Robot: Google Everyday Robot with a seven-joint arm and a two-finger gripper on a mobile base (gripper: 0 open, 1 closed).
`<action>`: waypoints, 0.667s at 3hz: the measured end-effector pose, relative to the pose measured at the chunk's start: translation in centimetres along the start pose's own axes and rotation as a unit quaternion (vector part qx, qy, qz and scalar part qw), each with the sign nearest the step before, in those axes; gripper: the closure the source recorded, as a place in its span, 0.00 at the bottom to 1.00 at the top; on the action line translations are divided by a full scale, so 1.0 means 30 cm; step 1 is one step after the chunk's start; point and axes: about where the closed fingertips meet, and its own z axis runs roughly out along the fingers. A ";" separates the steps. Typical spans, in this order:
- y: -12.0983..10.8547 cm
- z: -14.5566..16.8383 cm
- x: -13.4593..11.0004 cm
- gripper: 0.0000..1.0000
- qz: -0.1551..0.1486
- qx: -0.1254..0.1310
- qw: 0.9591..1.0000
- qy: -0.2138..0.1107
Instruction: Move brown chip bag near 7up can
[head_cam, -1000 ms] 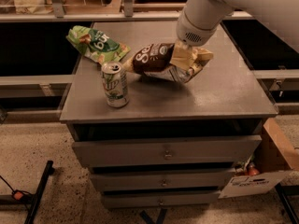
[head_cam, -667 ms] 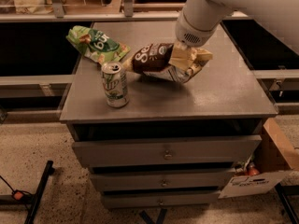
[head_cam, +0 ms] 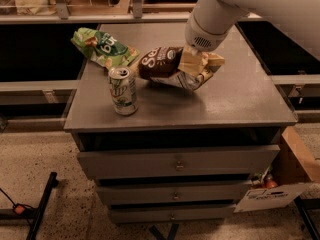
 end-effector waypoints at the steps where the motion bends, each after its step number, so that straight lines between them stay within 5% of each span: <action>1: 0.010 0.000 -0.010 0.36 -0.001 -0.005 1.000 -0.005; 2: 0.013 0.003 -0.011 0.12 -0.002 -0.006 1.000 -0.005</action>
Offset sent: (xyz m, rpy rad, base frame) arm -0.0019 0.0034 -0.0004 0.0088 0.0048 0.0083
